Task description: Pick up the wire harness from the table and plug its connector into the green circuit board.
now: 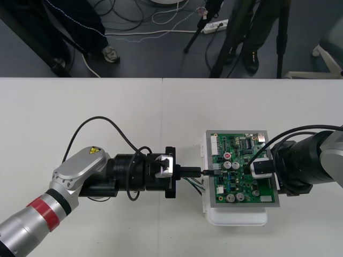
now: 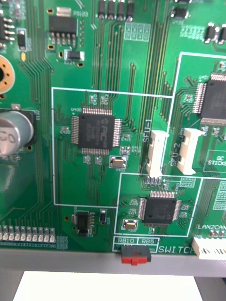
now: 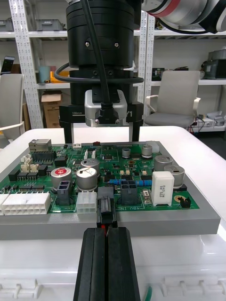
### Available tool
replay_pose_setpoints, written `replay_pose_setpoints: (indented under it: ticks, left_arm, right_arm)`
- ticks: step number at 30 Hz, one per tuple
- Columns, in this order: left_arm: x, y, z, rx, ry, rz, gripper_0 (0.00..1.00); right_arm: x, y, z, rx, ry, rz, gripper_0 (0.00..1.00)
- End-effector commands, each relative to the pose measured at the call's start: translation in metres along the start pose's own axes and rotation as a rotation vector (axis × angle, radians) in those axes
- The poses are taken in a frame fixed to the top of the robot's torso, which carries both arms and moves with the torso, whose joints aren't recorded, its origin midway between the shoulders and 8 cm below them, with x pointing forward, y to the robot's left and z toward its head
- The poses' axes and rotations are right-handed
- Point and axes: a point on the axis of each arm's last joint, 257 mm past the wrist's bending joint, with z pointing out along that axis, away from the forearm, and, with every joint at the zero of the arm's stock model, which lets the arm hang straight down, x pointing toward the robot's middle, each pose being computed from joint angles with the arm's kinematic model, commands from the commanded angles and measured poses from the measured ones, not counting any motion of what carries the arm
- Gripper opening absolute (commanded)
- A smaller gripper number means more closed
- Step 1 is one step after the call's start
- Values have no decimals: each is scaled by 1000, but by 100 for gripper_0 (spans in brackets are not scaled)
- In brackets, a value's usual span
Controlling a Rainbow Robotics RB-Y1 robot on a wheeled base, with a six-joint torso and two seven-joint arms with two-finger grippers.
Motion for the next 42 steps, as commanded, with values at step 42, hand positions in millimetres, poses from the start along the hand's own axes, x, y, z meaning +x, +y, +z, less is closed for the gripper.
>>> replay_pose_setpoints:
  ticks: [42]
  left_arm:
    - [-17,8,40,3,-27,49,0]
  right_arm:
    - [-15,-8,-5,17,-25,-7,100]
